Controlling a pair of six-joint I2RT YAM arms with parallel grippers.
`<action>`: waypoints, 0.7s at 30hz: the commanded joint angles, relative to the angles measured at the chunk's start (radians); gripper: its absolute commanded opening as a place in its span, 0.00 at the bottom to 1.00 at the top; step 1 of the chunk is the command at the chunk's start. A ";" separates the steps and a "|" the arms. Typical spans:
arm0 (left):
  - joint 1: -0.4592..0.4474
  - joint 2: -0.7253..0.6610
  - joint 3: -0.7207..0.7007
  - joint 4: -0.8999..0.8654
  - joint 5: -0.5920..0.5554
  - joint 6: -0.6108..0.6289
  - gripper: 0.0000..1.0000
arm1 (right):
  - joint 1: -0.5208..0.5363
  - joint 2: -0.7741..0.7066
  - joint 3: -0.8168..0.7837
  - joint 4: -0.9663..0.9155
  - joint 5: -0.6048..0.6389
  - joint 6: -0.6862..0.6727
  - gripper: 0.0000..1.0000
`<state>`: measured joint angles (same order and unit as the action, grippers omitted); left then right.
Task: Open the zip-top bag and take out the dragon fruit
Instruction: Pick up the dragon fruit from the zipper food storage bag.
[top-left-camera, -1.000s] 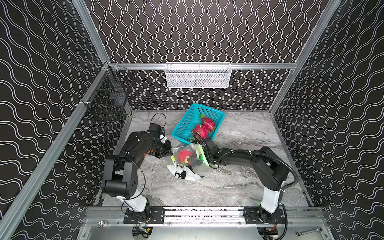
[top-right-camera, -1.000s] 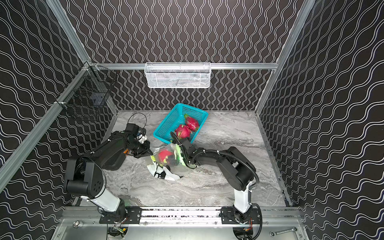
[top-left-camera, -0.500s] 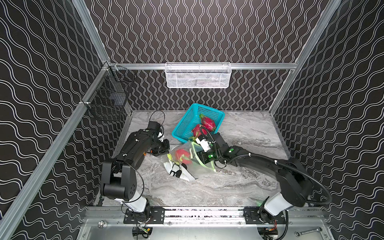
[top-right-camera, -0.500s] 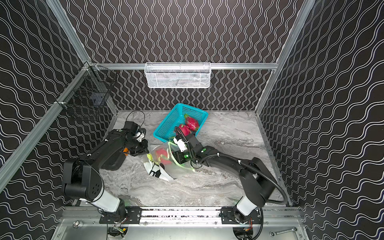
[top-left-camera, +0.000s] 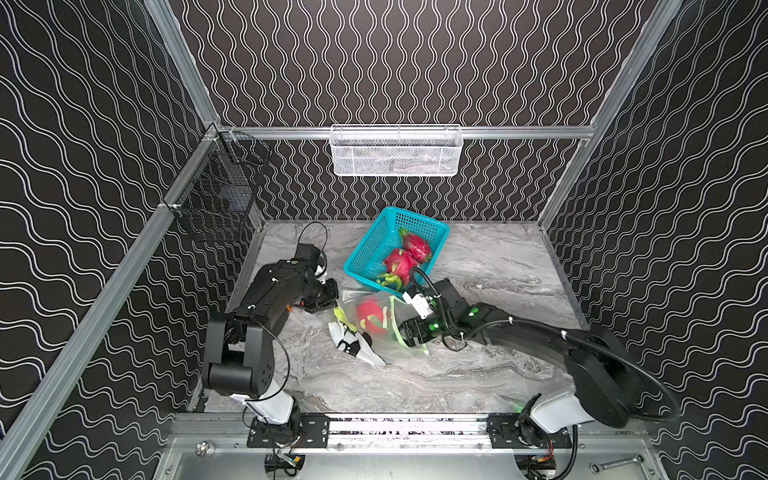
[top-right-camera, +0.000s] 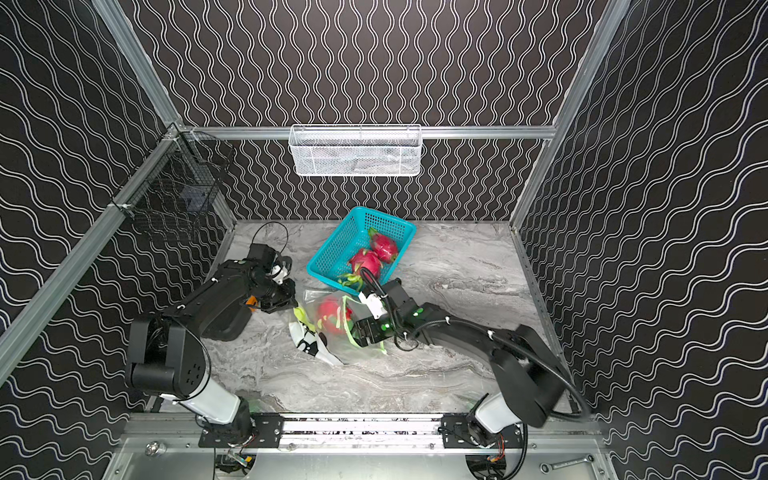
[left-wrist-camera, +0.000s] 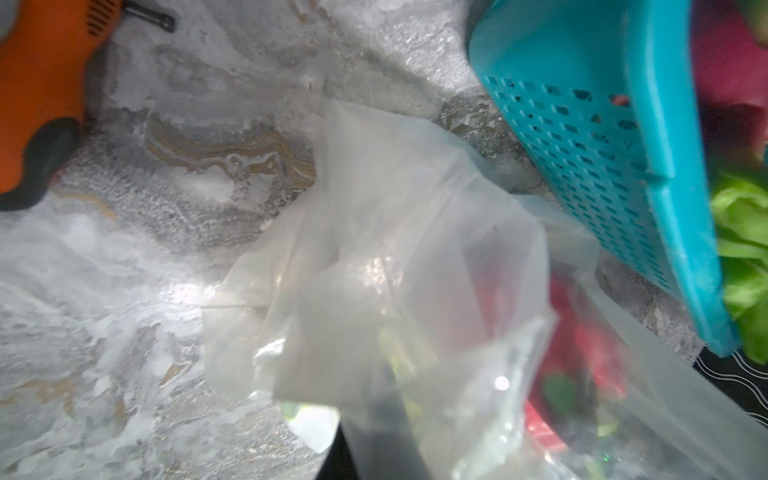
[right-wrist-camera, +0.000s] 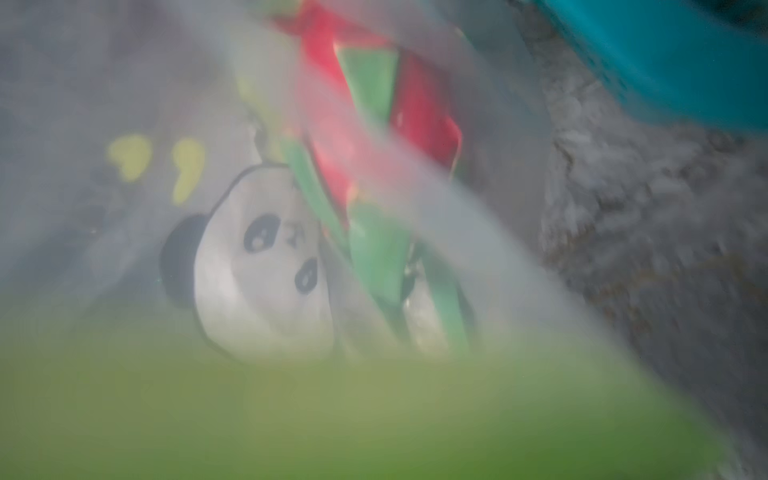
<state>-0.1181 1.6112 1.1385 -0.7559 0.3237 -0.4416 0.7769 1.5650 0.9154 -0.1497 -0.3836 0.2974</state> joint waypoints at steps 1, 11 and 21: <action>0.001 0.012 0.011 -0.003 0.027 0.011 0.00 | 0.001 0.068 0.069 0.075 -0.022 -0.050 0.99; -0.003 0.094 0.052 0.013 0.064 0.019 0.00 | 0.013 0.289 0.265 0.065 -0.067 -0.106 1.00; -0.063 0.177 0.089 0.044 0.075 0.012 0.00 | 0.058 0.490 0.488 -0.065 0.012 -0.182 1.00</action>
<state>-0.1619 1.7756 1.2171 -0.7273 0.3710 -0.4385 0.8204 2.0274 1.3724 -0.1703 -0.3943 0.1593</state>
